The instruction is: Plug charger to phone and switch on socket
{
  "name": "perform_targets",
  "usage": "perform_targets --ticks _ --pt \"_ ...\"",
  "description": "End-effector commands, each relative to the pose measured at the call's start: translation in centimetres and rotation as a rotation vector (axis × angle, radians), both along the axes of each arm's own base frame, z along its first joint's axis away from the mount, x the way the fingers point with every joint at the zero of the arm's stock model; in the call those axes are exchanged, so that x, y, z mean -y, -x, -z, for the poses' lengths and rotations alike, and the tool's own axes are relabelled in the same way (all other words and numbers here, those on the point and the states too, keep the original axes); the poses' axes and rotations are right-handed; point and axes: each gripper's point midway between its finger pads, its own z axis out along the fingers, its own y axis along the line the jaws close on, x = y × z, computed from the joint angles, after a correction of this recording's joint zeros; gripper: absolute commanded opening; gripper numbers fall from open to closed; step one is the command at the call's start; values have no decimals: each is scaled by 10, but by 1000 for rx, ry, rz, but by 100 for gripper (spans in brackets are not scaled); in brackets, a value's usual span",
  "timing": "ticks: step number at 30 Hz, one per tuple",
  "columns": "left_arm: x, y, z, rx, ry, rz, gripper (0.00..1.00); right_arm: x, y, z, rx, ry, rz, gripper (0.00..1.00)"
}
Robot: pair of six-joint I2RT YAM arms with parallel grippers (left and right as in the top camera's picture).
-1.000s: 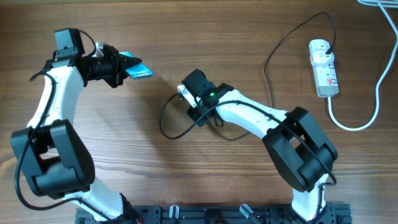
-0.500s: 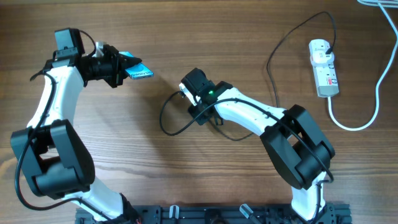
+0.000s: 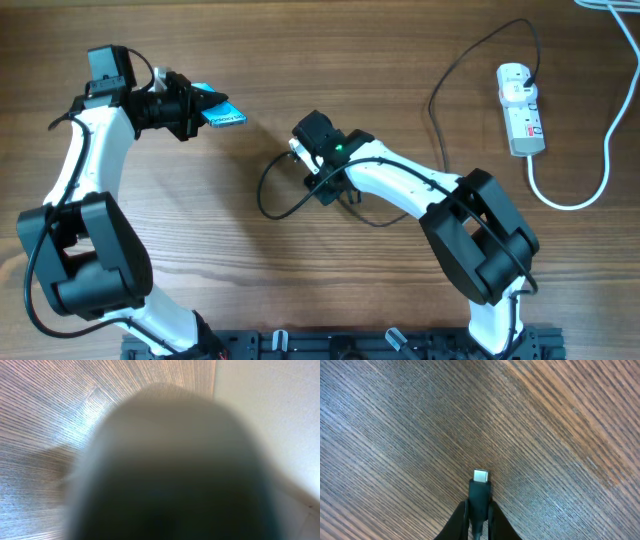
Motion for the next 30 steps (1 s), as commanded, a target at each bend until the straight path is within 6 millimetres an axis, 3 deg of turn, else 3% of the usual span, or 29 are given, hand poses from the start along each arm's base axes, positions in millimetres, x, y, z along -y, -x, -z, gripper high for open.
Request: perform_targets --ticks 1,6,11,13,14,17,18,23,30 --pt "0 -2 -6 32 4 19 4 -4 15 -1 -64 -50 -23 7" --pt "8 -1 -14 109 27 89 4 -11 26 -61 -124 -243 -15 5" --pt "26 -3 -40 285 102 208 4 -16 51 -139 -254 -515 42 4" --pt "31 -4 -42 299 101 223 4 -12 53 -146 -252 -515 70 4" --pt "33 -4 -42 299 101 227 4 -5 49 -140 -231 -470 100 5" --pt "34 -4 -40 295 96 227 4 18 31 -109 -142 -288 147 26" --pt "34 -4 -40 294 92 225 4 21 27 -100 -114 -241 121 29" --pt "32 -5 -38 289 79 218 4 11 15 -48 -23 -60 68 28" --pt "32 -5 -37 284 77 217 4 9 8 -7 60 97 23 23"
